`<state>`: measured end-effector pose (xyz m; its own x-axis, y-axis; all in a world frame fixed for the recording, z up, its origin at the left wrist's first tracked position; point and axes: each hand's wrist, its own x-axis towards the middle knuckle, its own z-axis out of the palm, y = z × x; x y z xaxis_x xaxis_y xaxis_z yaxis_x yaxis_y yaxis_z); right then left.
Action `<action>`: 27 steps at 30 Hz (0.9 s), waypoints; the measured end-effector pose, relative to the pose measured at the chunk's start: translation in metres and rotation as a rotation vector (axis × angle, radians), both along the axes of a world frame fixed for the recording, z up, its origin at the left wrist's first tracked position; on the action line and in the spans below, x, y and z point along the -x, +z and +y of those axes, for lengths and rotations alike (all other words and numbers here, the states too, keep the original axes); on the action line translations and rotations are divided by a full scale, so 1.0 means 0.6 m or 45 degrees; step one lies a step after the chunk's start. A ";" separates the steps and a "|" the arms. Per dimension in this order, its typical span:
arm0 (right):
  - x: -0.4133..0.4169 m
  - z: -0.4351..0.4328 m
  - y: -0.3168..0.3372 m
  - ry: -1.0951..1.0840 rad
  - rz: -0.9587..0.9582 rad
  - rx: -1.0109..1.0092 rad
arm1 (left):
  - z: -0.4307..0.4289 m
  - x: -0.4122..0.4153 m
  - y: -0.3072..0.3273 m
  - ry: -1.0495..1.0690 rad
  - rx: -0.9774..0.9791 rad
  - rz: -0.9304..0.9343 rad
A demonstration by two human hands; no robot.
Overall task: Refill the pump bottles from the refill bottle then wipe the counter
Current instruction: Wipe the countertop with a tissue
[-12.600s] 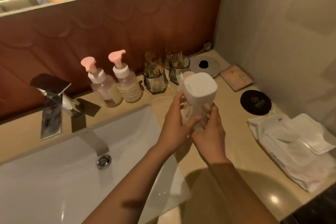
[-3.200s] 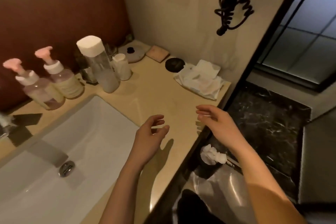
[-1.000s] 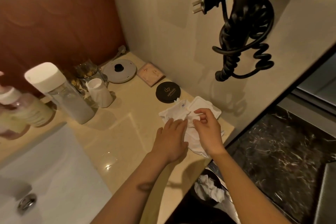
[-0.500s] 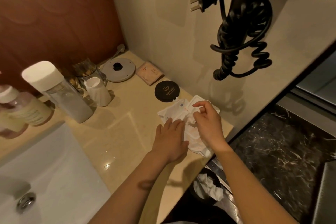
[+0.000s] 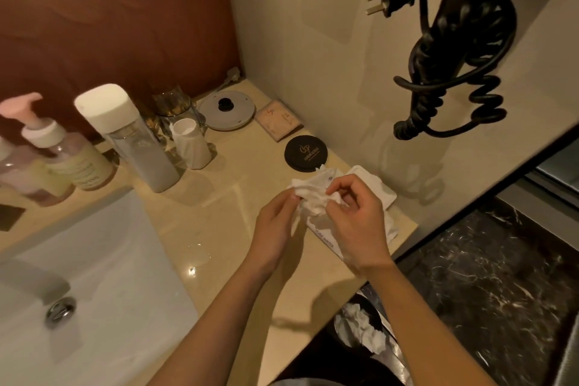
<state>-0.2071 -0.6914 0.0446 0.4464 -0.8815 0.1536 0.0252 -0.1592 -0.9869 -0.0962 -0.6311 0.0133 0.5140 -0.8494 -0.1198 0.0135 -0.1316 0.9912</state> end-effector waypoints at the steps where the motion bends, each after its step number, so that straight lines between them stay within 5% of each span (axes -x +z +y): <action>1: -0.008 0.010 -0.002 0.056 -0.016 -0.030 | 0.009 -0.006 0.004 0.019 0.040 0.115; 4: -0.034 0.037 -0.019 0.237 -0.001 -0.094 | 0.047 -0.022 0.008 0.175 0.069 0.277; 11: -0.084 0.091 -0.069 0.467 0.200 -0.161 | 0.149 -0.021 0.005 0.479 -0.025 0.248; 17: -0.103 0.118 -0.093 0.701 0.519 0.311 | 0.216 -0.003 -0.004 0.650 -0.074 0.147; 23: -0.113 0.114 -0.095 0.692 0.488 0.365 | 0.258 -0.003 -0.022 0.715 -0.305 -0.139; 27: -0.113 0.119 -0.088 0.704 0.404 0.329 | 0.258 0.003 -0.013 0.767 -0.277 -0.083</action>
